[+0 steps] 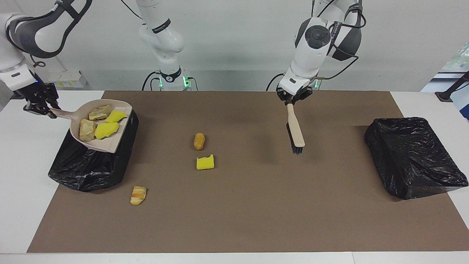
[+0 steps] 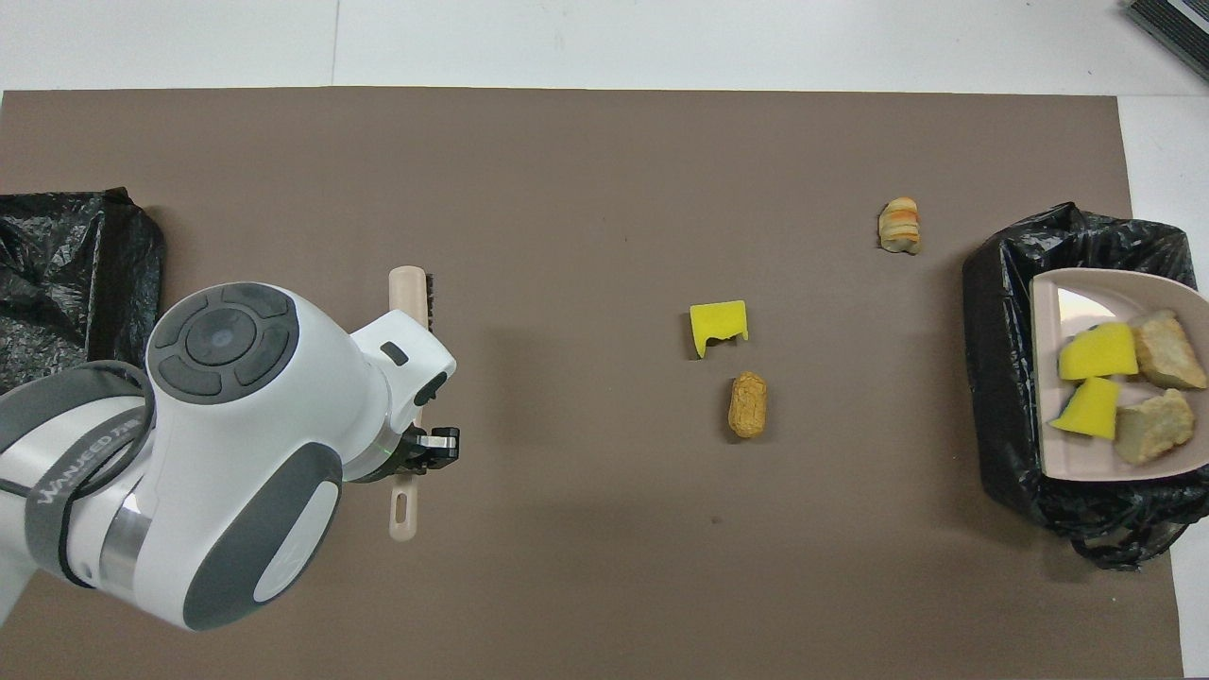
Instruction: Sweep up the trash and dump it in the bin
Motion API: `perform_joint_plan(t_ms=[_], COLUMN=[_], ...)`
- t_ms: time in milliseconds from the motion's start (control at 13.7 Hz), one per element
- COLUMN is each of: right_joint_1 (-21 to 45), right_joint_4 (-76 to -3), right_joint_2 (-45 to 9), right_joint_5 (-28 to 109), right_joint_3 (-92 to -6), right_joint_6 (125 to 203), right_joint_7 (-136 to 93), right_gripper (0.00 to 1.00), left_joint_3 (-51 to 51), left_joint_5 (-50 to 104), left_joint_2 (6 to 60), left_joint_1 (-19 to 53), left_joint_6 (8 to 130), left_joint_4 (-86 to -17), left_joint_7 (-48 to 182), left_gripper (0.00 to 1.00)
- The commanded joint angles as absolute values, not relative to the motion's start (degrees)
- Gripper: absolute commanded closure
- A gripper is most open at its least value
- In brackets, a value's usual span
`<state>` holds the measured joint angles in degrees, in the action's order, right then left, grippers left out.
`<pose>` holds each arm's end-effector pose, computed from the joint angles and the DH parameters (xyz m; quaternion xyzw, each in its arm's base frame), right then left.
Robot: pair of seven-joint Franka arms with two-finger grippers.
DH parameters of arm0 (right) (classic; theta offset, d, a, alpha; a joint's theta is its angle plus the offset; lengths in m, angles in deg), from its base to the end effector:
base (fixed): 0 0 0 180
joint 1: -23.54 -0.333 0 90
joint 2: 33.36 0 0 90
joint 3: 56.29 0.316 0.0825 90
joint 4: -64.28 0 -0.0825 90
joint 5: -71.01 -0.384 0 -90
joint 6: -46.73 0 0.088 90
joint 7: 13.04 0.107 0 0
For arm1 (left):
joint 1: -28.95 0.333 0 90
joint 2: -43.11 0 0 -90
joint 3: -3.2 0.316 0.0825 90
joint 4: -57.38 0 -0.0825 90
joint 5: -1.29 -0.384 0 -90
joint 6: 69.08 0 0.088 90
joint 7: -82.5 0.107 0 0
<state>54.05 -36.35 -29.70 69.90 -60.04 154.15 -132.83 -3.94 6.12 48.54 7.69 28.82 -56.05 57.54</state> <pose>0.4879 -0.3294 0.5263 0.7356 0.6769 0.0132 0.0251 0.4450 -0.2514 0.4943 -0.9953 0.0196 0.0947 0.0081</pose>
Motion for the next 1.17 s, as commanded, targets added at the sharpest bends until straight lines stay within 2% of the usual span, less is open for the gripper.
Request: perform_joint_plan(t_ms=[0, 219, 437, 583, 729, 947, 1093], right_joint_1=[56.06, 55.88, 53.78, 51.67, 49.92, 47.19, 47.18], right_joint_4=[-37.85, -39.95, -40.84, -40.49, -39.44, -36.81, -35.57], right_joint_2=[-31.25, -31.51, -31.78, -31.51, -31.42, -33.0, -34.58], right_joint_5=[75.11, 85.3, 93.22, 97.18, 100.26, 102.47, 102.47], right_joint_3=[-59.45, -59.45, -59.1, -59.19, -59.1, -58.84, -58.4], right_joint_6=[157.63, 162.91, 162.74, 161.87, 160.64, 154.59, 151.33], right_joint_7=[-132.67, -126.18, -116.07, -113.51, -113.24, -113.32, -114.11], right_gripper=[1.0, 1.0, 1.0, 1.0, 1.0, 1.0, 1.0], left_joint_3=[-4.1, -4.18, -4.27, -4.27, -4.27, -4.27, -4.27], left_joint_5=[5.33, 5.24, 5.33, 5.85, 6.21, 12.51, 14.72], left_joint_2=[50.14, 50.14, 51.45, 54.44, 54.45, 54.8, 54.45], left_joint_1=[7.68, 7.33, 4.54, -0.38, -7.4, -16.2, -21.56], left_joint_6=[29.0, 29.0, 28.91, 29.09, 29.7, 39.96, 43.13], left_joint_4=[-57.32, -57.84, -60.03, -64.95, -68.03, -73.83, -75.07], left_joint_7=[58.42, 58.15, 56.93, 52.65, 45.1, 34.1, 29.26], left_gripper=[1.0, 1.0, 1.0, 1.0, 1.0, 1.0, 1.0])
